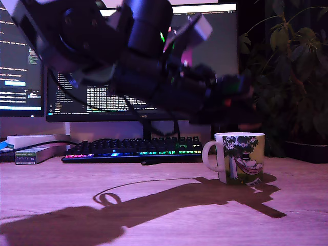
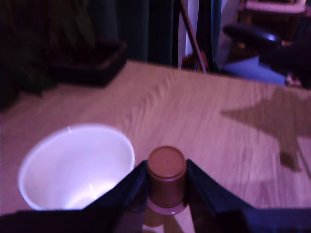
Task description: Pick up the coffee capsules from the table one by one and drop them inside the nearest coffee cup
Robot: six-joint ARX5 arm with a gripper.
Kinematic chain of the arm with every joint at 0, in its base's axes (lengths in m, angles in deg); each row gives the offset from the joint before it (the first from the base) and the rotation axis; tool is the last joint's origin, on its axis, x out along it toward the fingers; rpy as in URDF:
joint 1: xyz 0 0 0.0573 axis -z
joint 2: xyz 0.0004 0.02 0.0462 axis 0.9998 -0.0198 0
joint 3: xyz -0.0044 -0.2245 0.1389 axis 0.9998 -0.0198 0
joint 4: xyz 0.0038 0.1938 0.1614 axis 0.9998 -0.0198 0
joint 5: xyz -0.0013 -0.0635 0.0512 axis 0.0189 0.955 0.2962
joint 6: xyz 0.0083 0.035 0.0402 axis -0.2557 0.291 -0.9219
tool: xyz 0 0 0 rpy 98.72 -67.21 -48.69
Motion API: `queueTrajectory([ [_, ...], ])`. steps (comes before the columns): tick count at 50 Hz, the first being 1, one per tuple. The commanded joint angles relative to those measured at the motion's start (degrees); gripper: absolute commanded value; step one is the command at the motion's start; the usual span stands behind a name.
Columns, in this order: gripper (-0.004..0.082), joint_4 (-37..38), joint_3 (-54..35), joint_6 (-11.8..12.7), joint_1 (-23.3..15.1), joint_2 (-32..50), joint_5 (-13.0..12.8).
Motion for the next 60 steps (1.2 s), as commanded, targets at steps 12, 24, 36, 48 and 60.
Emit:
queueTrajectory([
  [12, 0.0127, -10.16, 6.69, 0.02, -2.97, 1.29, -0.59],
  [24, 0.0127, -22.25, 15.17, -0.24, -3.8, 0.92, -0.55],
  [36, 0.0127, -29.11, 19.65, -0.26, -3.82, -0.31, -0.59],
  [48, 0.0127, -34.16, 23.69, -0.81, -3.82, -2.45, -0.68],
  [60, 0.0128, -38.12, 27.3, -1.84, -3.82, -5.99, -0.87],
])
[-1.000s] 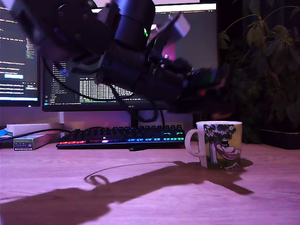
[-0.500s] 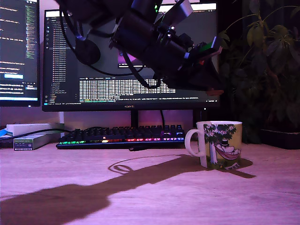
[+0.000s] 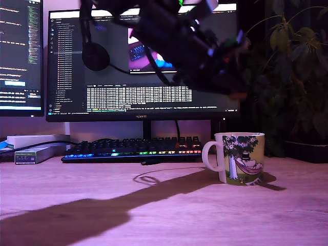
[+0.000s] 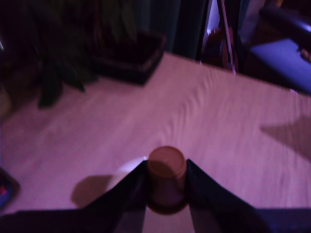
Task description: Pick up the coffee capsules from the table one by one and drop them inside the nearest coffee cup
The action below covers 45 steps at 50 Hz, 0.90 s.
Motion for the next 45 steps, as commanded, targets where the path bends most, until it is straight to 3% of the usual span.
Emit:
queueTrajectory([
  [1, 0.0128, -0.07, -0.33, -0.85, 0.22, -2.23, -0.22],
  [24, 0.0136, -3.32, -0.33, -0.81, -0.15, -2.27, -0.55],
  [27, 0.0204, -3.34, -0.33, -0.85, -0.15, -2.27, -0.7],
  [35, 0.0534, -3.32, -0.33, -0.83, -0.15, -2.27, -0.74],
  [38, 0.0573, -3.34, -0.33, -0.83, -0.15, -2.27, -0.72],
  [45, 0.0573, -3.26, -0.33, -0.85, -0.11, -2.27, -0.7],
])
